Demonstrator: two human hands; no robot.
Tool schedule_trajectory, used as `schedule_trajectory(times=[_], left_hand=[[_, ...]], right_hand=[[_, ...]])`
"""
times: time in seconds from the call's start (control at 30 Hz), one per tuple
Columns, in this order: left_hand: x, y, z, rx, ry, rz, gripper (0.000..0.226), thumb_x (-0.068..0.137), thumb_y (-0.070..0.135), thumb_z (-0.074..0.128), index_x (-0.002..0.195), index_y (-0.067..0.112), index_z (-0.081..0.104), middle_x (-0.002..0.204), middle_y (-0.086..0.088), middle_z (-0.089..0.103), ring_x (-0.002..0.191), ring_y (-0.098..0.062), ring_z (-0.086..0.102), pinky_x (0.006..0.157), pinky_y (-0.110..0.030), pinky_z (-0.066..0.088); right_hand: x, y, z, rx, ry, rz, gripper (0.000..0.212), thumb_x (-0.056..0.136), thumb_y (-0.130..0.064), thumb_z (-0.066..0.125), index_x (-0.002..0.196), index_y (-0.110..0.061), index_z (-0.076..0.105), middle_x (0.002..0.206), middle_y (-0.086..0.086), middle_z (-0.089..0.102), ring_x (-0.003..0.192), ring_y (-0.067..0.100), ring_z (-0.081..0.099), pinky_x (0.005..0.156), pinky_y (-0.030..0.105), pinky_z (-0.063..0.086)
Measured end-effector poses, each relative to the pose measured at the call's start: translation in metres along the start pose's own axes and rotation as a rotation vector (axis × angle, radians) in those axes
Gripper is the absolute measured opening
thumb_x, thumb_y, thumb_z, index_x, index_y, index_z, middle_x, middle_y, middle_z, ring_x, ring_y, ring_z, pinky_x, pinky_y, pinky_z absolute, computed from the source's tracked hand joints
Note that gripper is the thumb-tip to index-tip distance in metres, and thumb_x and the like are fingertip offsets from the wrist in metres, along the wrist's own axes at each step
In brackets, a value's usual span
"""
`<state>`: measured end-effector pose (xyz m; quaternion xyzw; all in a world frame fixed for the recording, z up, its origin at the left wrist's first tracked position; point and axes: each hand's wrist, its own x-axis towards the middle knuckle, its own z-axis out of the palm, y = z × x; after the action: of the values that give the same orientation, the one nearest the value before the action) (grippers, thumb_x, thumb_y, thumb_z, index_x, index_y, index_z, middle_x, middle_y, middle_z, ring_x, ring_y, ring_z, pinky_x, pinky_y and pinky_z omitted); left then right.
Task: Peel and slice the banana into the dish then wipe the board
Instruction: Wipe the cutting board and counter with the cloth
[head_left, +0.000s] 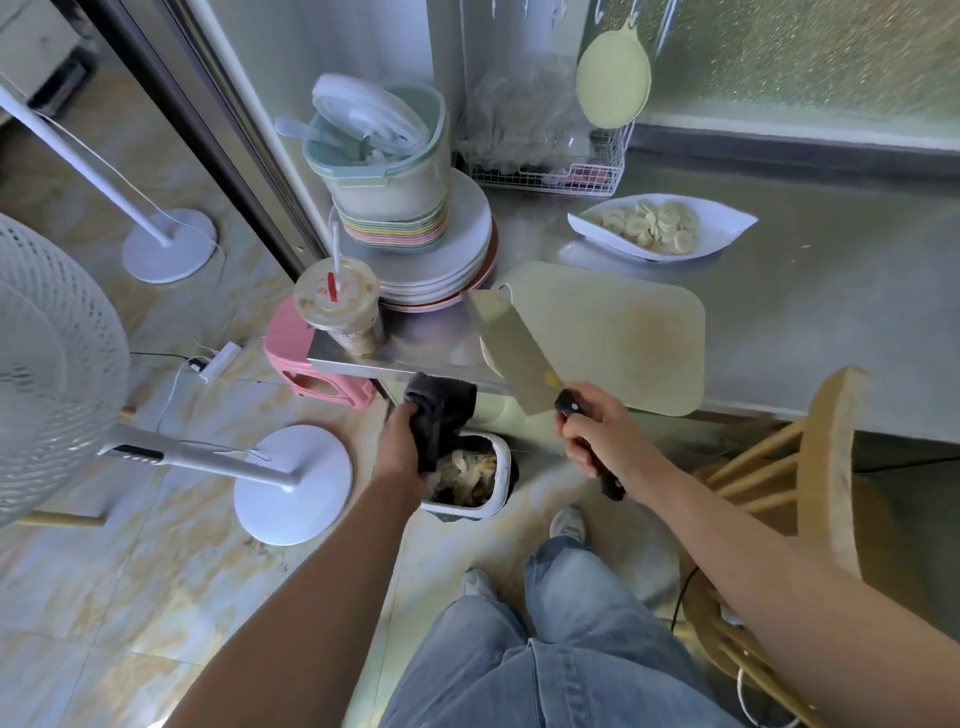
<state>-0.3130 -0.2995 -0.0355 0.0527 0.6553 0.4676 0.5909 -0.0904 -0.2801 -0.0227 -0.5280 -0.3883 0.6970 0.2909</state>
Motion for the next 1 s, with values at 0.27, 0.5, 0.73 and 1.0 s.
schedule_trajectory(times=[0.27,0.5,0.73,1.0], left_hand=[[0.003,0.011,0.078,-0.040,-0.456,0.006,0.032,0.096,0.043,0.048,0.108,0.016,0.061,0.088,-0.001,0.072,0.060,-0.012,0.066,0.046,-0.018,0.045],[0.029,0.015,0.174,0.101,-0.432,0.013,0.021,0.089,0.019,0.064,0.110,0.014,0.064,0.100,-0.010,0.071,0.081,-0.022,0.069,0.065,-0.030,0.054],[0.047,0.010,0.277,0.237,-0.438,-0.005,0.013,0.090,0.019,0.063,0.102,0.017,0.067,0.102,-0.013,0.070,0.091,-0.030,0.065,0.085,-0.043,0.052],[0.061,0.003,0.343,0.287,-0.394,-0.041,0.009,0.093,0.020,0.059,0.097,0.023,0.066,0.097,-0.006,0.071,0.086,-0.022,0.067,0.074,-0.033,0.054]], right_hand=[[0.015,-0.048,-0.066,0.126,0.414,-0.133,0.031,0.086,0.001,0.055,0.114,-0.009,0.048,0.065,0.010,0.049,0.040,0.013,0.035,0.036,0.022,0.029],[0.043,-0.075,-0.166,0.115,0.685,-0.009,0.017,0.088,0.002,0.044,0.103,-0.004,0.050,0.082,0.013,0.064,0.036,0.012,0.040,0.039,0.022,0.036],[0.064,-0.080,-0.284,-0.121,1.016,0.060,0.012,0.081,-0.009,0.058,0.073,-0.013,0.050,0.061,0.007,0.044,0.052,0.021,0.040,0.053,0.027,0.035],[0.067,-0.048,-0.367,-0.166,1.265,0.214,0.028,0.083,-0.016,0.062,0.110,-0.005,0.062,0.097,0.011,0.062,0.089,0.031,0.060,0.071,0.033,0.045]])
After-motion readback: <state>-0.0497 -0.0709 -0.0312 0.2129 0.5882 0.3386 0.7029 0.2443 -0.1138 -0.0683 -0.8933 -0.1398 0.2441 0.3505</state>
